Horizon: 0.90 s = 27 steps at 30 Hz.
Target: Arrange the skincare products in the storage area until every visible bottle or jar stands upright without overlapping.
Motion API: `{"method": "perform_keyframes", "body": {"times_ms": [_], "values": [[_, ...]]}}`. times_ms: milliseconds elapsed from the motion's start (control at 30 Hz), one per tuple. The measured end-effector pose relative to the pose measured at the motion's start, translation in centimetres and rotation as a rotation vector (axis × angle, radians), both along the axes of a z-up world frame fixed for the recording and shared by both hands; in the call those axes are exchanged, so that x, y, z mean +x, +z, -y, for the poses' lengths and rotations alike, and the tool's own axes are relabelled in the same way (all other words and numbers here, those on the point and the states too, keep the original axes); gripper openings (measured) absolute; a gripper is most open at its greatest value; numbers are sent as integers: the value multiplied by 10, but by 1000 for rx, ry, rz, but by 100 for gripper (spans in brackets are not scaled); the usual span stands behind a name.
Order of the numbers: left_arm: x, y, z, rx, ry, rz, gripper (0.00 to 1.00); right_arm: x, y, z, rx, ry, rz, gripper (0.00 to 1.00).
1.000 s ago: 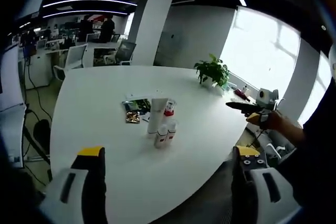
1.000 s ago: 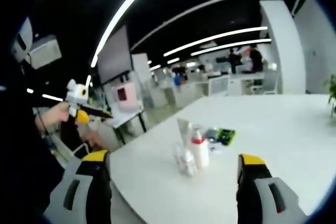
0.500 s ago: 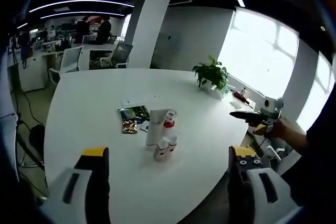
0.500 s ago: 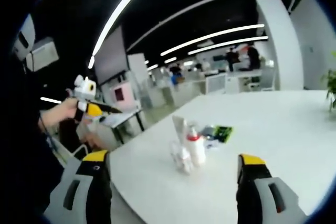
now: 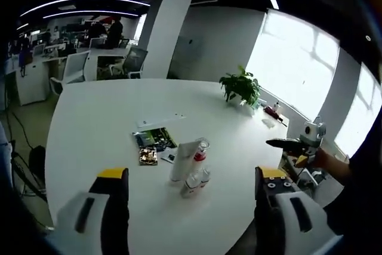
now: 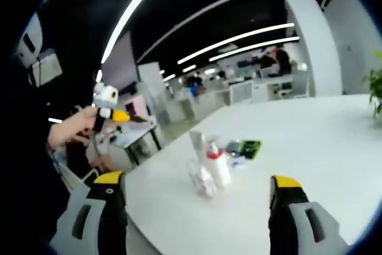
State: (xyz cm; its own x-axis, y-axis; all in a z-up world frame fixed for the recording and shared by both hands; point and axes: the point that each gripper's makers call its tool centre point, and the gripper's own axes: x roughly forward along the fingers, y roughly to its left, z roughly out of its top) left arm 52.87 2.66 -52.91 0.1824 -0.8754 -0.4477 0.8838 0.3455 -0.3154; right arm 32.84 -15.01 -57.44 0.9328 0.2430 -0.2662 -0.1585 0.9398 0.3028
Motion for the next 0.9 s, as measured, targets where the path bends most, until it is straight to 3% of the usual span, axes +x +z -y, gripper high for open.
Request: {"method": "perform_keyframes", "body": {"times_ms": [167,600,900], "values": [[14,-9,13,9,-7,-41,77,3,-8,-3,14,12,-24,98],[49,-26,47,35,-15,-48,77,11,-9,6,34,15,-34,98],[66,-43,62,66,-26,-56,76,7,-21,15,49,-8,-63,98]]}}
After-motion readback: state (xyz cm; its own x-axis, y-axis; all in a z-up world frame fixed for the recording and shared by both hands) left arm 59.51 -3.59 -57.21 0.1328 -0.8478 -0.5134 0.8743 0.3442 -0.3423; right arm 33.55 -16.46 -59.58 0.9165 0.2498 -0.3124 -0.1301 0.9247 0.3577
